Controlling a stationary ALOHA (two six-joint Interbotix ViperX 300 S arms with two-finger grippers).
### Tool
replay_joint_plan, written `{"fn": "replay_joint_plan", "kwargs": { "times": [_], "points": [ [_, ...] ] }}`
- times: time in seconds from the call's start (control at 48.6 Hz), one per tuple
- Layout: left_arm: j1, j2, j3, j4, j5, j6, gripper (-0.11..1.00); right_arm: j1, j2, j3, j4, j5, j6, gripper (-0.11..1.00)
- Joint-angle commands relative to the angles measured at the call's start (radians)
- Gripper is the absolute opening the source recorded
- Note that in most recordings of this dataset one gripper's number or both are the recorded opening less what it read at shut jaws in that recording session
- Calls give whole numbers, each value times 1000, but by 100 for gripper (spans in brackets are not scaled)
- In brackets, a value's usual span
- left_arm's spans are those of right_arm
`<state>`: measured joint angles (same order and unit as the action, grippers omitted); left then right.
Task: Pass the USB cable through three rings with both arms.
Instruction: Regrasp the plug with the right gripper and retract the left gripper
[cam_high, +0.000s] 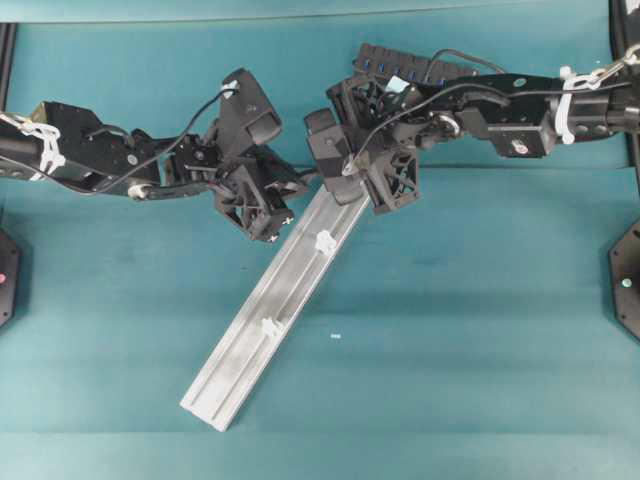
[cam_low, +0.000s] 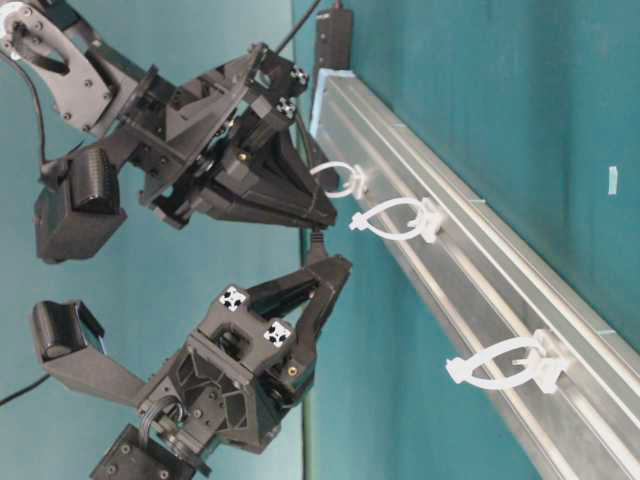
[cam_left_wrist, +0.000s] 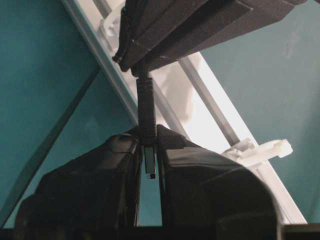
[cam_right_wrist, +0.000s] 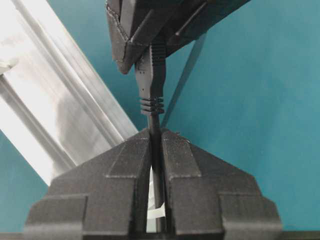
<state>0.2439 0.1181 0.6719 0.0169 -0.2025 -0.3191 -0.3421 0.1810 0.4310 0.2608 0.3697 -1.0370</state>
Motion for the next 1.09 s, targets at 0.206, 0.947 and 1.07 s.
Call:
{"fn": "replay_joint_plan", "kwargs": {
  "times": [0.206, 0.947, 1.07],
  "points": [
    [-8, -20, 14, 3, -18, -5, 7, 9, 3, -14, -35, 21, -5, 6],
    [-127, -196, 144, 6, 64, -26, 94, 6, -3, -3, -71, 89, -153, 6],
    [-130, -272, 187, 6, 74, -32, 94, 8, -6, 0, -69, 140, -235, 6]
  ]
}}
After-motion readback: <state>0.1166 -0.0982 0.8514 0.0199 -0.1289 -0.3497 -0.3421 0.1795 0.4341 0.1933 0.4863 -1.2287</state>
